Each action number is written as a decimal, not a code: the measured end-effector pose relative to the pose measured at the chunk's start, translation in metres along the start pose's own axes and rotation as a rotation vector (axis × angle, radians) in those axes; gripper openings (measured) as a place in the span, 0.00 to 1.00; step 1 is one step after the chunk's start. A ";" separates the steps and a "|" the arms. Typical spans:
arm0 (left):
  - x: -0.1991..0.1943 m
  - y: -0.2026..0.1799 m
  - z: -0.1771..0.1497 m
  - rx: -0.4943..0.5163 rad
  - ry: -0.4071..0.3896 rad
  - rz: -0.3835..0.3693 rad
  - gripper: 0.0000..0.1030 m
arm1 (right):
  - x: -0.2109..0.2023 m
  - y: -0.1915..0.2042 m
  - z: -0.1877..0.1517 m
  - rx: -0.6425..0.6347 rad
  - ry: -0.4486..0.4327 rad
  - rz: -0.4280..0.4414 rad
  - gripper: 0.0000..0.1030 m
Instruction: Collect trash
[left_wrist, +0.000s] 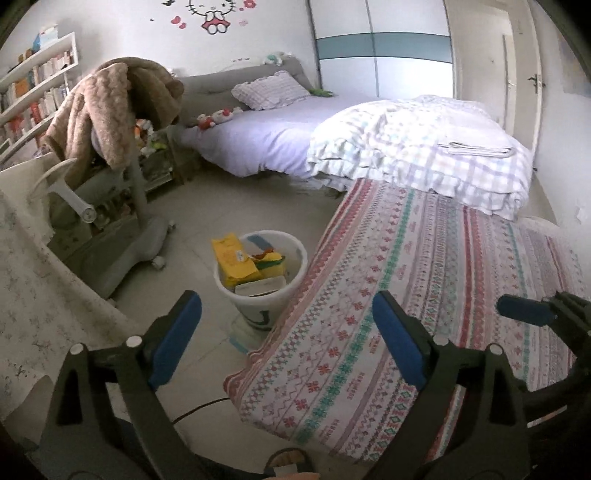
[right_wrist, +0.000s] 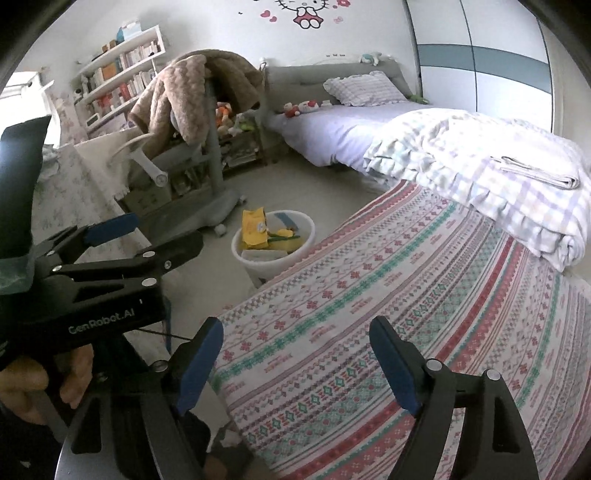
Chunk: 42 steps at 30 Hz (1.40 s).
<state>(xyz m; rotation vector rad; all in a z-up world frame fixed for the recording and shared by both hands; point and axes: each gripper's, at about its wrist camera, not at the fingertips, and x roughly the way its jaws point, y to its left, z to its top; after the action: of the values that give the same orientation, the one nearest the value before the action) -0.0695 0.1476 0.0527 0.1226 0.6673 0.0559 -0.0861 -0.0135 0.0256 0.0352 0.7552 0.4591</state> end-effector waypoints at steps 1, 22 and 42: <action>0.001 0.001 -0.001 -0.004 0.004 -0.003 0.91 | 0.000 -0.001 0.001 0.005 -0.004 -0.002 0.80; 0.011 0.007 -0.003 -0.032 0.055 -0.022 0.91 | 0.011 -0.005 0.003 0.044 0.003 0.015 0.81; 0.012 0.006 -0.005 -0.019 0.074 -0.015 0.92 | 0.012 -0.002 0.002 0.063 0.002 0.031 0.81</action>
<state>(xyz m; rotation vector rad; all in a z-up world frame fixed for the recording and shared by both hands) -0.0630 0.1555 0.0421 0.0973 0.7417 0.0528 -0.0761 -0.0097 0.0192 0.1059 0.7720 0.4649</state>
